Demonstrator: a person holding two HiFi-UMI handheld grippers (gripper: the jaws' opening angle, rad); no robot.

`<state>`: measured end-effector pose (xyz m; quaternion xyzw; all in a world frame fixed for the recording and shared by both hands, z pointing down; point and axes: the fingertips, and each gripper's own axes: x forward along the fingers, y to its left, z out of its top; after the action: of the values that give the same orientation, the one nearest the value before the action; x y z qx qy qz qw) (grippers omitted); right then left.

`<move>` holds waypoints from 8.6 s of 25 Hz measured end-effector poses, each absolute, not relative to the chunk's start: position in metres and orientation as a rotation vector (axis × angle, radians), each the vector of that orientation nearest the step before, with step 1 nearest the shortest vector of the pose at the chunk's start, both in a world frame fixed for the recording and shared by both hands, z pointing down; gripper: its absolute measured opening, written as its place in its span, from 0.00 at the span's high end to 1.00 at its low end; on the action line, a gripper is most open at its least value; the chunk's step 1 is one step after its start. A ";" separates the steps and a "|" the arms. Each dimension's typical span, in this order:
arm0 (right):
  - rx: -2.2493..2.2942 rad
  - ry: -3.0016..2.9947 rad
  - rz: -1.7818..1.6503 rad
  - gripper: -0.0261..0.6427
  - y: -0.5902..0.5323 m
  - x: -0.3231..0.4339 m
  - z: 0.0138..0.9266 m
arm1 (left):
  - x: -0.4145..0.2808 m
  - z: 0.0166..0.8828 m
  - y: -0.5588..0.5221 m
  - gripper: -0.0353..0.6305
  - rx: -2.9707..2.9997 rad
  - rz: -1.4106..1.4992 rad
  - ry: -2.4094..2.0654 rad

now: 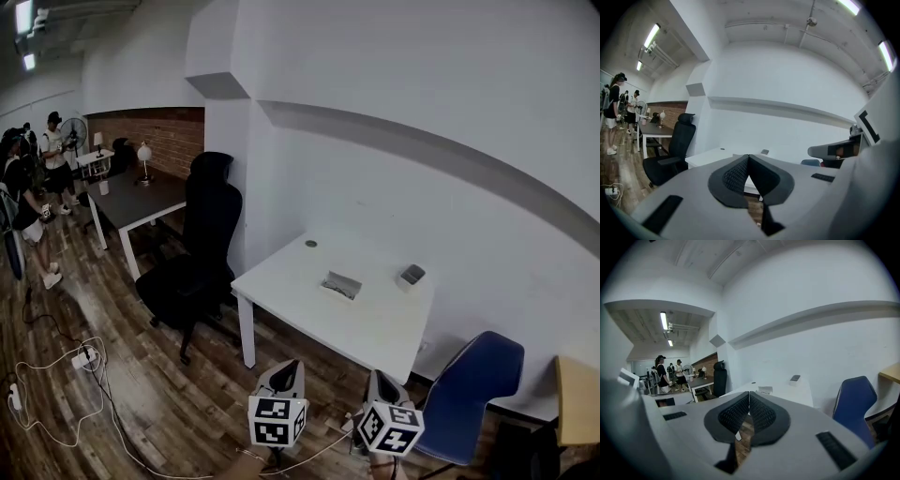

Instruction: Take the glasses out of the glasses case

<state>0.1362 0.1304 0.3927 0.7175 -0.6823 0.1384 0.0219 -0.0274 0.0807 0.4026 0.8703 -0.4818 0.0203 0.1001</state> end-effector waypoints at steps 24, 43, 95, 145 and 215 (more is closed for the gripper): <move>2.264 -2.081 0.534 0.91 -0.005 0.181 0.417 | 0.029 0.413 -0.065 0.94 2.598 0.076 -1.322; 2.337 -1.944 0.560 0.91 -0.192 0.204 0.417 | 0.049 0.422 -0.273 0.94 2.629 0.124 -1.208; 1.863 -1.932 0.856 0.91 -0.290 0.233 0.561 | 0.081 0.568 -0.322 0.94 2.299 0.526 -1.315; 0.893 -1.871 0.502 0.83 -0.343 0.206 0.635 | 0.029 0.617 -0.335 0.94 2.001 0.509 -1.468; 1.733 -2.077 0.418 0.91 -0.333 0.213 0.426 | 0.063 0.450 -0.356 0.94 2.470 0.218 -1.380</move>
<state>0.2129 -0.3326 0.4259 0.6201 -0.7435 0.1497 0.2008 0.0629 -0.3562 0.4498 0.8604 -0.4807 0.0758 0.1512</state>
